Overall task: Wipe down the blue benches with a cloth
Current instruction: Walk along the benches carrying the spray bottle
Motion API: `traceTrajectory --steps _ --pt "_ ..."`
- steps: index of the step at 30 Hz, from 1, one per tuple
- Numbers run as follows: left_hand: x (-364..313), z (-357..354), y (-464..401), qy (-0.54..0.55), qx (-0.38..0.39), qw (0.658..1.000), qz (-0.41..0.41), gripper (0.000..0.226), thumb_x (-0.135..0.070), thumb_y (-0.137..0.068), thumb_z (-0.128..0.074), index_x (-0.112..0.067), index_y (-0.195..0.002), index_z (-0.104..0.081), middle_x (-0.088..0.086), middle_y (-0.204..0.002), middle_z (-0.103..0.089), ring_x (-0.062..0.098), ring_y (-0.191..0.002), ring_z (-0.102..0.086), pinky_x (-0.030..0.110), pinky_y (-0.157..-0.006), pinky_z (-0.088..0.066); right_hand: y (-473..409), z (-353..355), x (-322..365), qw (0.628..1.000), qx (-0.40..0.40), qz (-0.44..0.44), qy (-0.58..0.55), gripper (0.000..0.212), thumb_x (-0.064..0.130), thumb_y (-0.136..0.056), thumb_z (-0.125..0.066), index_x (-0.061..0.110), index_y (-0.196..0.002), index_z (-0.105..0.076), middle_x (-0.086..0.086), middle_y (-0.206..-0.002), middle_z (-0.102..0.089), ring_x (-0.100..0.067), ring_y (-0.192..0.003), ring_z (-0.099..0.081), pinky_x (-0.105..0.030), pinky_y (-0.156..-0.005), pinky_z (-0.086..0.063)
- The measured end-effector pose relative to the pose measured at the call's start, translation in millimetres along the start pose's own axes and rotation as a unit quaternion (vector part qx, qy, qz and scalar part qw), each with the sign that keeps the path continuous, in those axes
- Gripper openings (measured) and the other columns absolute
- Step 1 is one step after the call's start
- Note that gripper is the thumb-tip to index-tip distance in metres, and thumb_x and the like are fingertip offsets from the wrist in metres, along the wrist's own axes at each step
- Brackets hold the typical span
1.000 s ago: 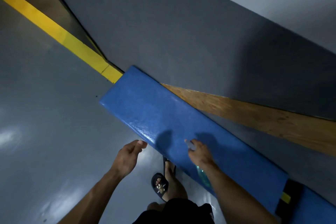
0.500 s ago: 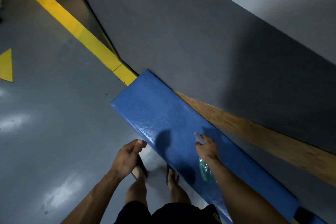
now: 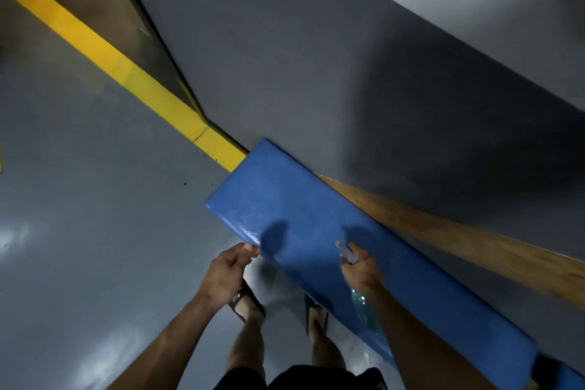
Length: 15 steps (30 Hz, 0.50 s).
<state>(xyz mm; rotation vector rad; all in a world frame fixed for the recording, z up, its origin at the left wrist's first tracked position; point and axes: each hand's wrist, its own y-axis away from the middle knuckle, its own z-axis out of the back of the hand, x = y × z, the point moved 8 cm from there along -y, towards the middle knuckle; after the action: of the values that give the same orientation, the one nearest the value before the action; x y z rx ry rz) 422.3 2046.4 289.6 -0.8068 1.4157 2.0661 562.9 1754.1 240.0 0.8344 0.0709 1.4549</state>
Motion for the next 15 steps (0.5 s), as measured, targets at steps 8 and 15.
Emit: traceTrajectory --steps 8,15 --pt "8.0 83.4 -13.4 0.0 -0.005 1.0 -0.01 0.039 -0.052 -0.097 -0.04 -0.03 -0.105 -0.07 -0.01 -0.112 -0.07 0.01 -0.106 -0.064 0.035 -0.097 -0.048 45.9 -89.2 68.3 0.999 0.039 -0.016 -0.015 0.007 0.023 -0.081 -0.061 0.019 -0.083 -0.056 -0.006 -0.079 -0.065 -0.033 -0.078 -0.062 -0.033 -0.064 -0.045" --pt "27.0 134.8 -17.7 0.018 -0.024 0.999 -0.015 0.034 -0.048 -0.098 -0.041 -0.031 -0.102 -0.071 -0.012 -0.106 -0.071 0.004 -0.1 -0.065 0.031 -0.095 -0.048 49.0 -103.6 123.2 0.999 0.033 -0.005 -0.041 0.026 0.018 -0.078 -0.065 0.034 -0.067 -0.048 0.003 -0.072 -0.061 -0.027 -0.077 -0.064 -0.025 -0.061 -0.039"
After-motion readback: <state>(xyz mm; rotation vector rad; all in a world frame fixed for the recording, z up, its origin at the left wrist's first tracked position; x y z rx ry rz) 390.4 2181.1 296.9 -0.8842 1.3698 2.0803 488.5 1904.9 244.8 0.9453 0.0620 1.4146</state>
